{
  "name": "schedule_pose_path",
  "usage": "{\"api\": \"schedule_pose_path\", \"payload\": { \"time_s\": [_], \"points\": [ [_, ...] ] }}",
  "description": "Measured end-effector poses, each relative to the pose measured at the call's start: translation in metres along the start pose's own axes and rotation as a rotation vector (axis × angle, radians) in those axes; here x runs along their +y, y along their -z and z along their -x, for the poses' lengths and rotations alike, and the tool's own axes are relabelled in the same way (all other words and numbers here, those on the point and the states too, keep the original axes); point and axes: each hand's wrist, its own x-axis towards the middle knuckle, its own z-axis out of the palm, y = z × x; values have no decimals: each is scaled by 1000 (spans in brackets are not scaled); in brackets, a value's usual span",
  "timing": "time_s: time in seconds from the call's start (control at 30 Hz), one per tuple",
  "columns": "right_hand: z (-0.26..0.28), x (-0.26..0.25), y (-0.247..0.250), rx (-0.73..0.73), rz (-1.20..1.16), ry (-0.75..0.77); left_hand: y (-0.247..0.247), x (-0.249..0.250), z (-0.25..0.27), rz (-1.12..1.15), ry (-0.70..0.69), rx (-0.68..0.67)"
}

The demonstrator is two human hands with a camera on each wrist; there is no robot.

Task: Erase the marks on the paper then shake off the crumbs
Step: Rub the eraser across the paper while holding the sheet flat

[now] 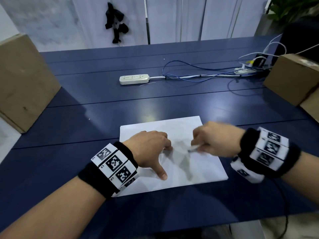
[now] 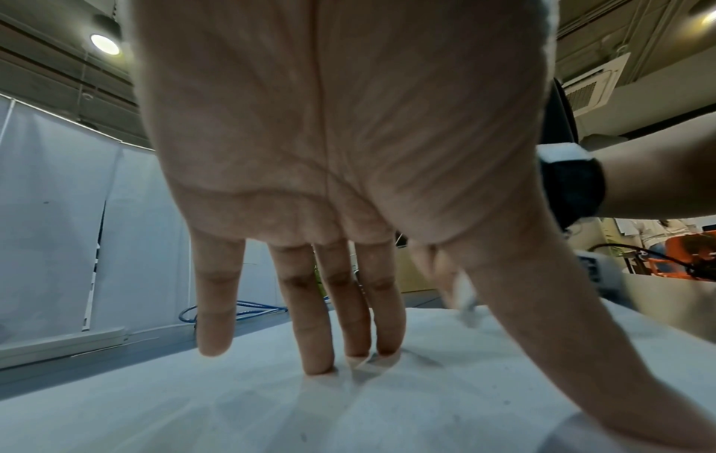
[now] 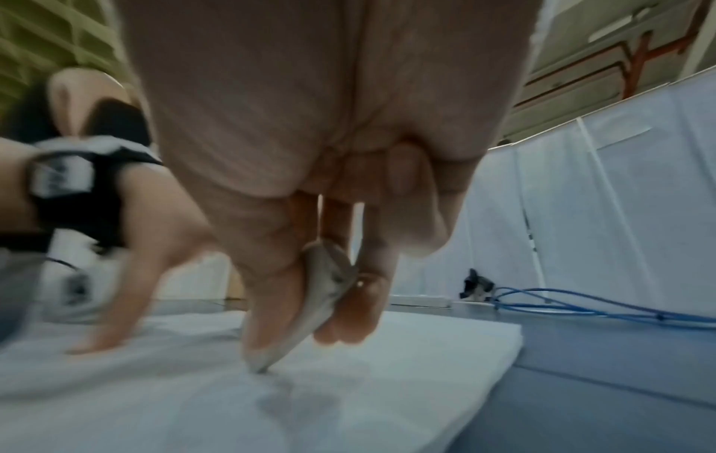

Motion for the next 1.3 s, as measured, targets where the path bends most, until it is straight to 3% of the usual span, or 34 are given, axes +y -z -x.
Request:
{"api": "schedule_pose_path", "payload": {
  "time_s": [0.07,0.13,0.2,0.3,0.37,0.5,0.57,0.7,0.77,0.87,0.93,1.0,1.07,1.17,1.23,1.3],
  "points": [
    [19,-14,0,-86,-129,150,0,0,0,3,-8,4],
    [26,-19,-2,-163,-259,199,0,1,0,13,-24,4],
    [16,-11,-4,-139,-252,96,2,2,0,21,-34,-4],
    [-6,8,-1,19,-135,-117,3,4,1,15,-38,-12],
    [-9,14,-4,76,-60,-135,4,5,1,7,-33,-18],
    [18,-6,-2,-66,-164,137,5,5,-1,-12,-27,-25],
    [24,-12,-3,-168,-244,181,6,6,-2,-33,-28,-29],
    [-4,5,0,-54,-219,-47,11,11,-2,-64,-17,-51],
    [-12,13,2,19,-180,-90,12,12,-1,-67,-11,-60],
    [2,4,-1,-13,-87,-13,13,12,-2,-75,-7,-67],
    [19,-6,-3,-95,-148,135,13,12,-2,-70,-8,-70],
    [23,-11,-1,-172,-219,158,13,12,-3,-77,-15,-71],
    [10,-5,0,-130,-239,55,14,13,-5,-94,-15,-80],
    [-13,12,1,69,-108,-111,17,17,-7,-122,-13,-86],
    [-10,11,-1,108,-35,-104,17,18,-7,-128,-15,-90],
    [5,1,-1,33,-21,20,16,17,-7,-124,-31,-86]
  ]
}}
